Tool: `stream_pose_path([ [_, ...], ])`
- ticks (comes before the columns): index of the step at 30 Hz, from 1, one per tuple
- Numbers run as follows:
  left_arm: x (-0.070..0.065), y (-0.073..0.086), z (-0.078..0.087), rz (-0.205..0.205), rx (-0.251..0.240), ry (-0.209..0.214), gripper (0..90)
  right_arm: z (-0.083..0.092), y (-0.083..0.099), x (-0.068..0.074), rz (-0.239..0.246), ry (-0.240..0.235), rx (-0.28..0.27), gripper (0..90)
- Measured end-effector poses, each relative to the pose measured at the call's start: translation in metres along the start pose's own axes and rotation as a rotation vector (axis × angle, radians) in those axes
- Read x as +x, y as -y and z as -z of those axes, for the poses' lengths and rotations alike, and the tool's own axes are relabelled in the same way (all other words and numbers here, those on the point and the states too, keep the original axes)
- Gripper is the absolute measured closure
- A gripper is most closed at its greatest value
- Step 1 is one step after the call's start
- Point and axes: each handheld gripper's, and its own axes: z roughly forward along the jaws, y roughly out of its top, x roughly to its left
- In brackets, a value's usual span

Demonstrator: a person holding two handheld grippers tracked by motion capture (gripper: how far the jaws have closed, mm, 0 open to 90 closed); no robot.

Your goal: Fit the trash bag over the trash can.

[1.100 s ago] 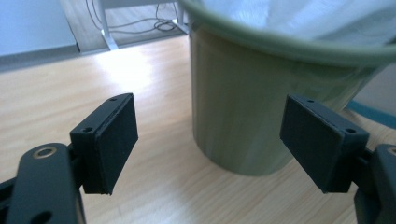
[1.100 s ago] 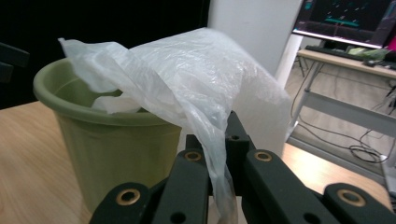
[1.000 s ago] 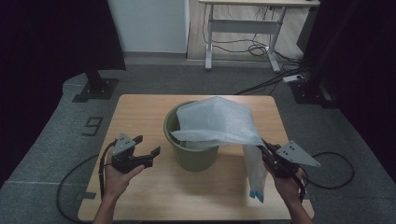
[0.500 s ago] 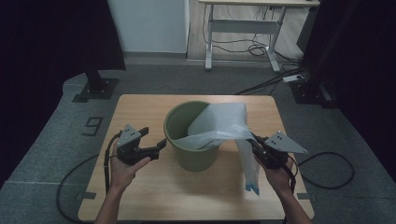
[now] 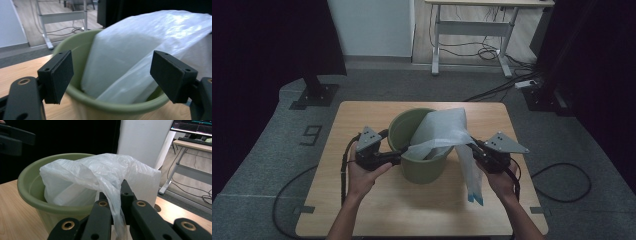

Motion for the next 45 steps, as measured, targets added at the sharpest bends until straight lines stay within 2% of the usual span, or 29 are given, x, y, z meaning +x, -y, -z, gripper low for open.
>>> stream_pose_path([
  [3,-0.009,-0.001,-0.009,-0.013,0.019,0.022,18.4,-0.004,-0.004,0.002,-0.001,-0.005,0.011,87.4],
  [8,-0.021,-0.001,-0.019,-0.034,0.044,0.03,18.1,-0.01,-0.007,0.006,0.001,-0.021,0.024,87.1],
  [9,-0.024,-0.003,-0.023,-0.039,0.043,0.044,18.1,-0.01,-0.007,0.006,0.003,-0.025,0.023,87.2],
  [17,-0.035,-0.007,-0.039,-0.063,0.074,0.066,18.2,-0.013,-0.011,0.008,-0.005,-0.036,0.013,86.8],
  [21,-0.037,-0.01,-0.045,-0.063,0.091,0.062,22.4,-0.014,-0.011,0.01,-0.004,-0.047,0.013,86.4],
  [24,-0.039,-0.012,-0.049,-0.05,0.11,0.04,30.9,-0.013,-0.011,0.01,-0.011,-0.056,0.005,85.5],
  [28,-0.044,-0.013,-0.053,-0.058,0.127,0.049,44.7,-0.012,-0.011,0.008,-0.024,-0.063,-0.005,84.8],
  [30,-0.045,-0.013,-0.055,-0.054,0.139,0.061,52.8,-0.012,-0.009,0.007,-0.028,-0.065,-0.004,84.6],
  [34,-0.048,-0.013,-0.058,-0.061,0.165,0.1,62.7,-0.011,-0.008,0.006,-0.038,-0.072,-0.006,84.5],
  [39,-0.048,-0.013,-0.059,-0.059,0.165,0.129,74.8,-0.011,-0.007,0.003,-0.048,-0.077,-0.012,84.4],
  [42,-0.046,-0.013,-0.06,-0.048,0.166,0.145,82.2,-0.012,-0.006,0.003,-0.049,-0.08,-0.011,82.6],
  [45,-0.045,-0.013,-0.06,-0.035,0.165,0.146,85.1,-0.012,-0.003,0.003,-0.058,-0.088,-0.016,75.0],
])
